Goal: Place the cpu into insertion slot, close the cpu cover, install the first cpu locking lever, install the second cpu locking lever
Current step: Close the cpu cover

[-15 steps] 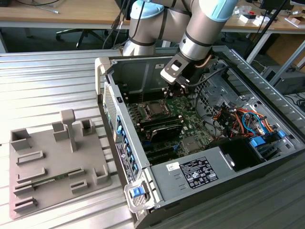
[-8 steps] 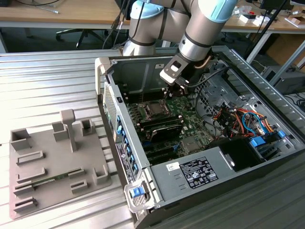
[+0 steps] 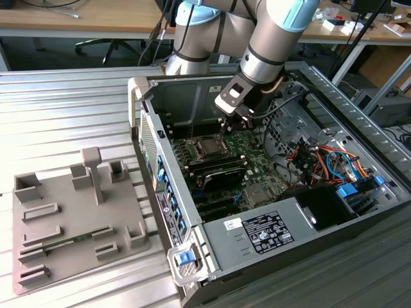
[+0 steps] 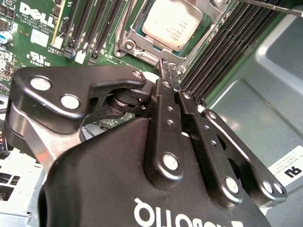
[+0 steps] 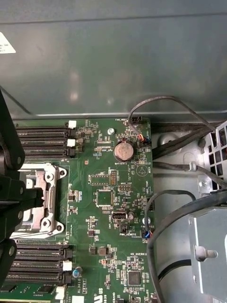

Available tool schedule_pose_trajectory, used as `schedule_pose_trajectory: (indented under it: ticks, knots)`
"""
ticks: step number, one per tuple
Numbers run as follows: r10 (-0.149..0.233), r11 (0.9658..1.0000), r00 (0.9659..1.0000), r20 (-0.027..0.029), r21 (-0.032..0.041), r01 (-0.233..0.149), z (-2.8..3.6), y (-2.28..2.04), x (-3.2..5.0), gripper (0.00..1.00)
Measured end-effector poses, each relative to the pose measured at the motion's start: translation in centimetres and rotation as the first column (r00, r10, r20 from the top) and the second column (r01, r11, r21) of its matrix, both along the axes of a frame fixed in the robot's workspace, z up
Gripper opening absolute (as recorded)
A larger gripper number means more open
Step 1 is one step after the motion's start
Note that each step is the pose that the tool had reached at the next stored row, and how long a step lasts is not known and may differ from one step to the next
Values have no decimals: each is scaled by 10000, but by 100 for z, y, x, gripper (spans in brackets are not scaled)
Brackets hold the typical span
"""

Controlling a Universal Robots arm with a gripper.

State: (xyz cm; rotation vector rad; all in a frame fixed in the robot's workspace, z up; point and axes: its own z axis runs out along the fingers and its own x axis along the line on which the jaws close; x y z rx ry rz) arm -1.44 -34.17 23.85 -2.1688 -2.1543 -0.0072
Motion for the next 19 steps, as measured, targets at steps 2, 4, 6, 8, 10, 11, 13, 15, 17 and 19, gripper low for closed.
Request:
schedule_pose_trajectory:
  ticks: [2,4,6,8,10,11,13,15,17,19]
  knots:
    - [2,10000,10000,0,0,-2,-11,-14,-9,11]
    - [0,10000,10000,0,-2,0,-20,-25,-19,11]
    - [3,10000,10000,-1,-3,-3,-30,-31,-40,11]
    - [3,10000,10000,0,-2,-3,-38,-34,-69,11]
    - [2,10000,10000,0,-2,-2,-47,-36,-108,11]
    - [2,10000,10000,0,-3,-2,-52,-37,-129,11]
    - [2,10000,10000,-1,-3,-2,-59,-38,-153,11]
    - [3,10000,10000,-1,-2,-3,-66,-41,-177,11]
    - [2,10000,10000,0,-1,-2,-71,-42,-185,11]
    - [3,10000,10000,-1,-3,-3,-75,-43,-192,11]
